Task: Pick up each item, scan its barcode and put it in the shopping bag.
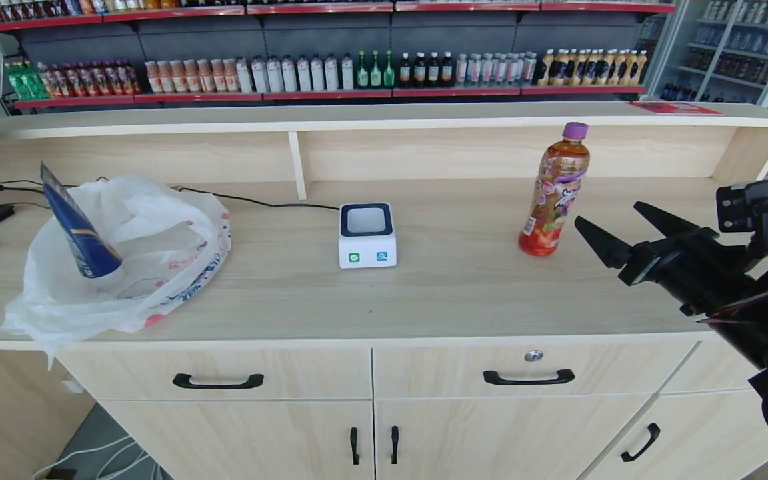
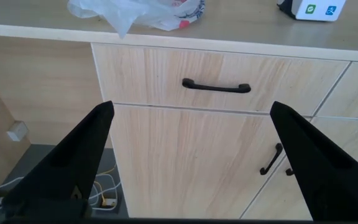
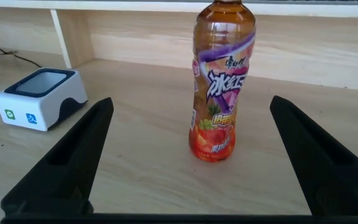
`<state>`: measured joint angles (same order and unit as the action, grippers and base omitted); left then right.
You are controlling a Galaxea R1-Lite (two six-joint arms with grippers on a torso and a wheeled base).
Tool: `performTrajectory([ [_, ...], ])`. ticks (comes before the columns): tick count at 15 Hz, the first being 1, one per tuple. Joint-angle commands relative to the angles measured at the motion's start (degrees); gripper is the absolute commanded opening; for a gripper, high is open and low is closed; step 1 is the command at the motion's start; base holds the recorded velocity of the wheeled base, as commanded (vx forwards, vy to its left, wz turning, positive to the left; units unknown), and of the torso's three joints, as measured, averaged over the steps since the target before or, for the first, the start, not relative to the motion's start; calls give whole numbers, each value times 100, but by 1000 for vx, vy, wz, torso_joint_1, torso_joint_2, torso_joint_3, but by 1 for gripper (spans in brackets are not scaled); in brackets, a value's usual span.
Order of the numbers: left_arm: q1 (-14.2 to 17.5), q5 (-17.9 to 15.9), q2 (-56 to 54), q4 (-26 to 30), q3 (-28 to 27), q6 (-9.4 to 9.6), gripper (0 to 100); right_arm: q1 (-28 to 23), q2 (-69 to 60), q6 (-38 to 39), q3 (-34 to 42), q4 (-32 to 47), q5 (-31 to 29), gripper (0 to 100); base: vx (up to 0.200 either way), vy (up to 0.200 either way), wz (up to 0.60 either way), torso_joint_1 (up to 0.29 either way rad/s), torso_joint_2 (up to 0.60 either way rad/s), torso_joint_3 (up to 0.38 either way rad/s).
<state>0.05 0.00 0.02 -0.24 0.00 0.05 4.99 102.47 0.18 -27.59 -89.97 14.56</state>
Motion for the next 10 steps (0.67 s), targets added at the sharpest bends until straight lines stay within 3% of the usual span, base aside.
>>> performTrajectory([
  [1, -5, 0, -2, -2, 0, 4, 100, 11, 53, -1, 8, -3, 3, 100, 0, 0, 0, 0, 0, 0],
  [6, 4, 0, -2, -2, 0, 4, 100, 266, 141, 298, 52, -3, 56, 100, 0, 0, 0, 0, 0, 0],
  [10, -5, 0, -2, -2, 0, 4, 100, 301, 783, 395, -801, -3, 100, 100, 0, 0, 0, 0, 0, 0],
])
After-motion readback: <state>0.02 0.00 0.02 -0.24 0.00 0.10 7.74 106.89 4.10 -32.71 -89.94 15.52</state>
